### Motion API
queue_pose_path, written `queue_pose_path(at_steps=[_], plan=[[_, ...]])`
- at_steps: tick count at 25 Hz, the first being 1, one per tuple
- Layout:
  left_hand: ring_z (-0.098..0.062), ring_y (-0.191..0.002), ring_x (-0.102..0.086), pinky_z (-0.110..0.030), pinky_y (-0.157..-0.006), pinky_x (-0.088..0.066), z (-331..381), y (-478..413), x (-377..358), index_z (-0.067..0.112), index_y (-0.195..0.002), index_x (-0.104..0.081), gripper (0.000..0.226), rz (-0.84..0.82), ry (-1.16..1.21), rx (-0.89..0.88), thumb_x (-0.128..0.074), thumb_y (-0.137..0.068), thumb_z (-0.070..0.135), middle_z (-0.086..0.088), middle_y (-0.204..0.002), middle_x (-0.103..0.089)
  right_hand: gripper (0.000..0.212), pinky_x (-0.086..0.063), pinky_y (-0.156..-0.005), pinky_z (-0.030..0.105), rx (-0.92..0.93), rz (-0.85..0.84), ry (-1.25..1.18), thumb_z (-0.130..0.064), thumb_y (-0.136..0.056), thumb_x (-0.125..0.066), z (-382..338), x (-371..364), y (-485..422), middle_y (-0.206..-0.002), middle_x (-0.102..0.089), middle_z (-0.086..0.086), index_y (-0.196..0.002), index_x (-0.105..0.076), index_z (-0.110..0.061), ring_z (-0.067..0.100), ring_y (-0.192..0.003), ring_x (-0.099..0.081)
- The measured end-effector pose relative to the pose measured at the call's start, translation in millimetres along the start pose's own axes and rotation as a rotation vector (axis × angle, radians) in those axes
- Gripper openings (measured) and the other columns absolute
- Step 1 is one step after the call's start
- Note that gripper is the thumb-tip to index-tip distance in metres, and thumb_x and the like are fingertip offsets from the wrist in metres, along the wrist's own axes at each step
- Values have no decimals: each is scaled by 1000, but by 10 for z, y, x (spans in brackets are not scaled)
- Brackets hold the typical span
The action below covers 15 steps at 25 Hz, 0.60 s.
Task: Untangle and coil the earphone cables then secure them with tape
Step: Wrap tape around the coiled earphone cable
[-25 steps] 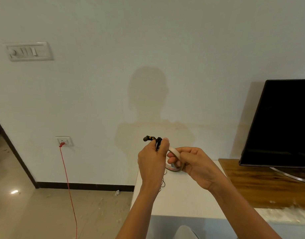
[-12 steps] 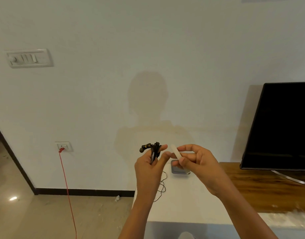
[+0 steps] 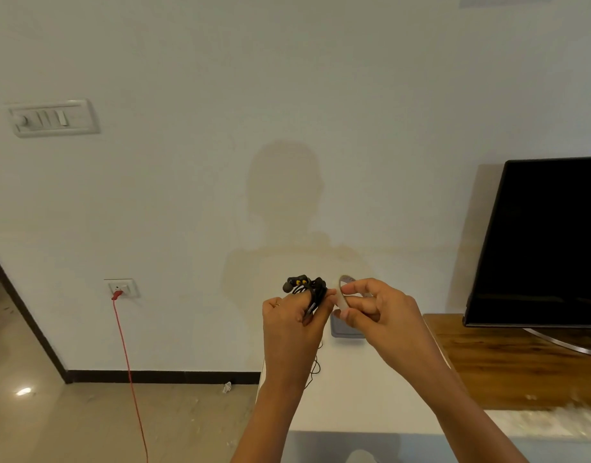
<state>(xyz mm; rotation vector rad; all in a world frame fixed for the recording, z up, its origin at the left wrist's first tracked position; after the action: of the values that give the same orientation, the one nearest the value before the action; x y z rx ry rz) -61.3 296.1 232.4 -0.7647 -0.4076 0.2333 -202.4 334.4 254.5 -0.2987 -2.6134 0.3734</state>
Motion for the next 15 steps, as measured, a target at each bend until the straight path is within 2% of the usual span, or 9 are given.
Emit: queue_pose_path(at_steps=[2,4,6,9,12,15], plan=[[-4,-59,-36,-24,-67,-35,1,1,-7,21,-71,-67,30,42,-86,-108,-59,-85,45,18,-50,-48,23,-42,-60,-3,8,6,27,-18,-86,-68,7,-12,1,-57,-59,-36,-107,-60,-24,-24,-72,-58],[-9,-55,-31,-26,-70,-34,2,2,-16,19,-66,-61,31,89,-187,-210,-57,-86,42,11,-52,-50,25,-42,-60,-3,13,11,36,-18,-86,-68,17,-25,-2,-58,-59,-37,-109,-62,-22,-25,-71,-57],[-8,-53,-25,-26,-71,-33,15,12,-18,17,-63,-59,31,153,-305,-314,-58,-87,37,9,-51,-50,26,-41,-60,-3,25,20,41,-18,-85,-68,14,-36,2,-61,-58,-35,-111,-63,-20,-25,-69,-57],[-12,-46,-34,-29,-73,-33,42,22,-26,15,-64,-59,31,201,-443,-414,-55,-89,33,7,-50,-53,26,-42,-61,-3,54,26,50,-17,-85,-68,6,-45,11,-61,-59,-34,-111,-63,-18,-23,-69,-58],[-13,-45,-40,-29,-73,-33,65,34,-74,14,-71,-59,28,182,-487,-428,-52,-92,31,6,-52,-54,25,-42,-62,-2,64,30,49,-17,-85,-68,-2,-54,8,-57,-58,-39,-109,-62,-20,-21,-70,-59],[-7,-54,-26,-25,-67,-34,90,56,-112,14,-76,-58,24,118,-385,-304,-49,-92,30,9,-54,-55,21,-42,-61,-2,96,40,51,-16,-87,-66,-36,-61,16,-57,-56,-43,-103,-56,-26,-12,-76,-62]])
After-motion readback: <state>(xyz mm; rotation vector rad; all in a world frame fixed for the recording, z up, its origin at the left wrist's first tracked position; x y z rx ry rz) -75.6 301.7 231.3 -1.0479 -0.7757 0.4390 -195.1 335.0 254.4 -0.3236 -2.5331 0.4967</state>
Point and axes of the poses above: each hand's wrist, its own y-axis away from the middle knuckle, its own x-axis out of the back of the hand, z = x × y, the point moved 3 cm from there along -y, towards the middle knuckle
